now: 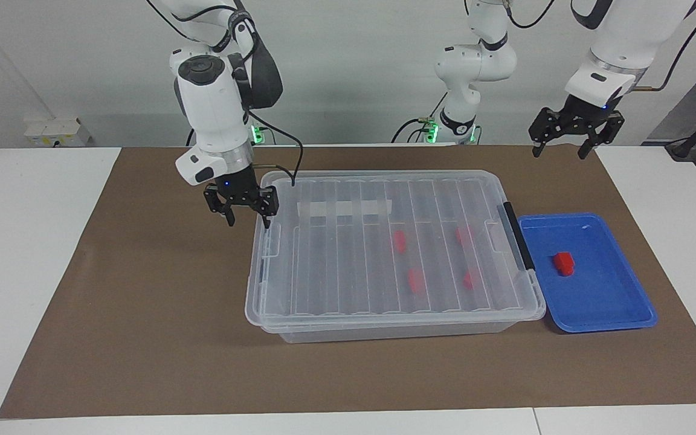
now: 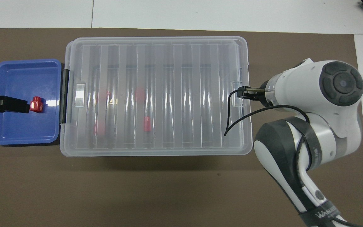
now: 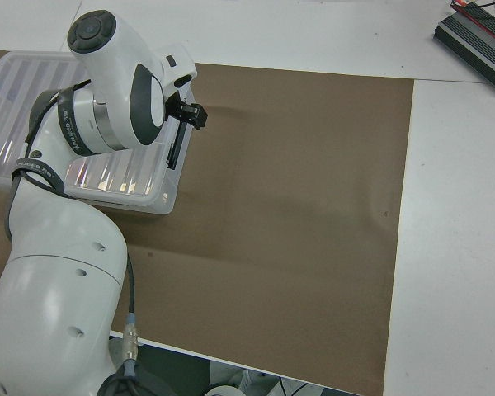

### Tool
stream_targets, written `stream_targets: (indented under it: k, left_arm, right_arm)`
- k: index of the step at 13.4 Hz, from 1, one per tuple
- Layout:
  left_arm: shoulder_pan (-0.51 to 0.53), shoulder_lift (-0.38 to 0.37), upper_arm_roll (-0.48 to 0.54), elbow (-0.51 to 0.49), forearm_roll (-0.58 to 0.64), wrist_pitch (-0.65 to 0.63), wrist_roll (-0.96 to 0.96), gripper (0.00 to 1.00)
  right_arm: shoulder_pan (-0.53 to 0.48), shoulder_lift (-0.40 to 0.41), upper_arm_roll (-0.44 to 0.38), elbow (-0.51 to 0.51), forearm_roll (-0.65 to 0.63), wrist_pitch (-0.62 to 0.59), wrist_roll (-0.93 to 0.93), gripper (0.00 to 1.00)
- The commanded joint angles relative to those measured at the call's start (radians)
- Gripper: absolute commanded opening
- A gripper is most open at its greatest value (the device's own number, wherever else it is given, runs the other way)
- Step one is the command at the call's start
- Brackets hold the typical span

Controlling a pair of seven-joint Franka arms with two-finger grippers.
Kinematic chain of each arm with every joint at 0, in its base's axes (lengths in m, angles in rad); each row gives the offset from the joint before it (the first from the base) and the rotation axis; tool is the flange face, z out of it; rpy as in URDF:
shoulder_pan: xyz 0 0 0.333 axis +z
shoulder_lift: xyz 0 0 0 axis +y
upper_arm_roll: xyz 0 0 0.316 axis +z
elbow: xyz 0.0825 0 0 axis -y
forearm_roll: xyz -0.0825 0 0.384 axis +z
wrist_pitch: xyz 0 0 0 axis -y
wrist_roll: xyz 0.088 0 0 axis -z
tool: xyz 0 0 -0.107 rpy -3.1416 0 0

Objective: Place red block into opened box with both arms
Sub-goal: 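Slide the clear lid away from the blue tray with the right gripper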

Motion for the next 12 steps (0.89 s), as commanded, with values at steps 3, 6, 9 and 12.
stream_targets:
  k: [3,6,9,12]
  left_arm:
    - [-0.002,0.001,0.002,0.006,0.021,-0.014,-0.012,1.00]
    - [-0.004,0.001,0.002,0.006,0.021,-0.014,-0.012,1.00]
    - [-0.004,0.001,0.002,0.006,0.021,-0.014,-0.012,1.00]
    - [-0.004,0.001,0.002,0.006,0.021,-0.014,-0.012,1.00]
  right_arm:
    - [-0.008,-0.051,-0.002,-0.091,-0.002,0.000,0.004,0.83]
    - [-0.008,-0.062,-0.003,-0.114,-0.015,-0.006,-0.014,0.83]
    - [-0.027,-0.065,-0.006,-0.112,-0.043,-0.045,-0.094,0.83]
    - [-0.060,-0.069,-0.006,-0.112,-0.078,-0.101,-0.120,0.83]
